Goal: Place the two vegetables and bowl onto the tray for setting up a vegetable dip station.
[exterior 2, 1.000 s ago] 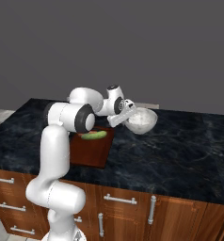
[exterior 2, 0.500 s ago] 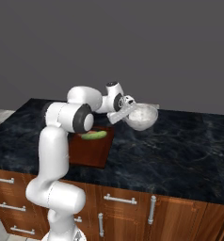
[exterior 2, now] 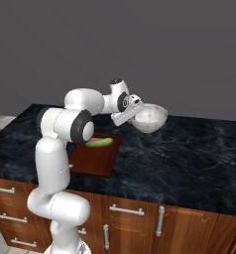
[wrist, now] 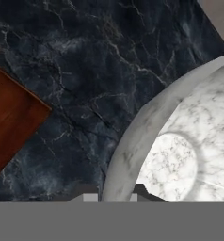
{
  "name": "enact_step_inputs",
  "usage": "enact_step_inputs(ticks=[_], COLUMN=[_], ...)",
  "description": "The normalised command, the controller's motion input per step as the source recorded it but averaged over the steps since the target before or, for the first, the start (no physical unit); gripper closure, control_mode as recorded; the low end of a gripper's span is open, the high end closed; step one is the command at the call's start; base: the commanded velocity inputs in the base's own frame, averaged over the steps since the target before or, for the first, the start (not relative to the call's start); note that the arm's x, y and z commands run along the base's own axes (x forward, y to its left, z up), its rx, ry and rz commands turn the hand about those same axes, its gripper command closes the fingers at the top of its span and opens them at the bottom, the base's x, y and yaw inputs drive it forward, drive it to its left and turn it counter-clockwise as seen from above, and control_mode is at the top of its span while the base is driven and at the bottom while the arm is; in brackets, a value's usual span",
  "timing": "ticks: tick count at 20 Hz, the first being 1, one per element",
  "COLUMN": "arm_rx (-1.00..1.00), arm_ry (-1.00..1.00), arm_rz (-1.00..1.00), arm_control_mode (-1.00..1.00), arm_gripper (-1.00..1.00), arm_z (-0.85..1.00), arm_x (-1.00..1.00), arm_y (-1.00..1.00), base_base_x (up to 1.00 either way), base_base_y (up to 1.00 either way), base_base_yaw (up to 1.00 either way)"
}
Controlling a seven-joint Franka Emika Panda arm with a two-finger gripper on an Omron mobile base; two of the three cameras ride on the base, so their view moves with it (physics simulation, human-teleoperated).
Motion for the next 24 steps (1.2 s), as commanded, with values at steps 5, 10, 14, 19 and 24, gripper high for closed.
enact_step_inputs(ticks=[5,10,14,19,24], arm_rx=[-0.02,-0.01,0.0,0.0,0.0], arm_ry=[0.0,0.0,0.01,0.0,0.0], arm_rz=[0.0,0.0,0.0,0.0,0.0], arm_control_mode=[-1.0,-1.0,-1.0,-1.0,-1.0], arm_gripper=[1.0,1.0,1.0,1.0,1.0], arm_z=[0.27,0.03,0.0,0.0,0.01], arm_x=[-0.38,-0.4,-0.49,-0.57,-0.65], arm_y=[0.07,0.24,0.37,0.36,0.39], base_base_x=[0.0,0.0,0.0,0.0,0.0], base_base_y=[0.0,0.0,0.0,0.0,0.0], base_base_yaw=[0.0,0.0,0.0,0.0,0.0])
